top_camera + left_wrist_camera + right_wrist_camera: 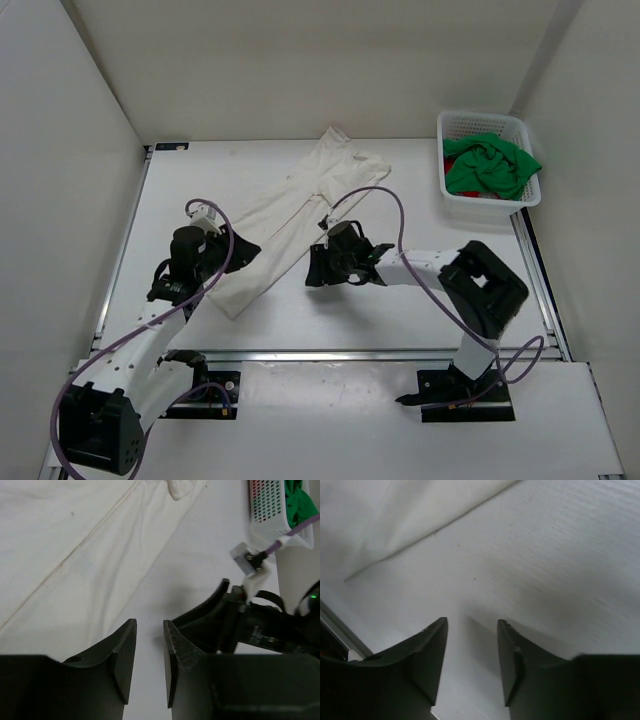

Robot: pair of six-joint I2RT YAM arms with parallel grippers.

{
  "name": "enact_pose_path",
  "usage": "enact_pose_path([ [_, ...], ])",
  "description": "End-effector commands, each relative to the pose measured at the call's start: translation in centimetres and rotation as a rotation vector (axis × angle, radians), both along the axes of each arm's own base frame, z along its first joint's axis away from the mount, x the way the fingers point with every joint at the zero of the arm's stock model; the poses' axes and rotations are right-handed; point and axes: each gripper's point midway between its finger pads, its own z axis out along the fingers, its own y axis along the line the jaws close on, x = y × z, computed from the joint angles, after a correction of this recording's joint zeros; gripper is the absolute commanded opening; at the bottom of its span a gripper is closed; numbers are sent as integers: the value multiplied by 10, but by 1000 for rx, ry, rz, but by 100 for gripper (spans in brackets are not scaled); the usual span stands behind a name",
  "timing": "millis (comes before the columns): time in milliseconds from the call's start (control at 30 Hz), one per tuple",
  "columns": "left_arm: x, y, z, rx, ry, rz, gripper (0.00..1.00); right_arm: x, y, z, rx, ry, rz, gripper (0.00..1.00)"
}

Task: Fold and stack the t-shirts
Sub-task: Rotate the tshirt 90 degrees

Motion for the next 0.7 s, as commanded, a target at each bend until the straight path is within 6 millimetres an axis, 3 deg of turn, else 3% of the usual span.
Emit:
enact_pose_path([
  [0, 0, -9, 16, -10, -39, -44, 39, 22, 53, 34, 204, -65, -4, 46],
  [67, -1, -9, 17, -10, -48, -41, 39, 30, 65, 25, 205, -44, -31, 50],
  [100, 0, -7, 18, 2, -59, -40, 39, 30, 65, 6, 171, -14, -45, 50],
  [167, 1, -4, 19, 11, -57, -26, 39, 32, 78, -4, 169, 6, -56, 50],
  [200, 2, 0, 20, 16, -62, -16, 39, 31, 77, -20, 140, 25, -67, 50],
  [267, 1, 0, 19, 12, -61, -20, 39, 33, 90, -24, 132, 40, -68, 46],
  [300, 0, 0, 17, 12, -53, -24, 39, 31, 91, -34, 113, 58, -68, 42],
  [367, 1, -1, 16, 17, -51, -23, 39, 32, 96, -37, 100, 78, -60, 15],
  [400, 0, -2, 13, 20, -43, -30, 39, 32, 94, -38, 93, 84, -63, 8],
  [433, 0, -3, 11, 22, -37, -30, 39, 29, 85, -46, 75, 104, -77, 0],
  [533, 0, -8, 11, 37, -43, -43, 39, 39, 45, -36, 107, 106, -134, 0],
  [600, -1, -12, 0, 55, -18, -48, 39, 45, -13, -29, 96, 93, -216, 0],
  [633, -5, -21, -2, 65, -21, -82, 39, 46, -28, -13, 112, 66, -233, 0],
  [667, -7, -30, -6, 73, -10, -100, 39, 45, -64, -27, 79, 96, -287, 0],
])
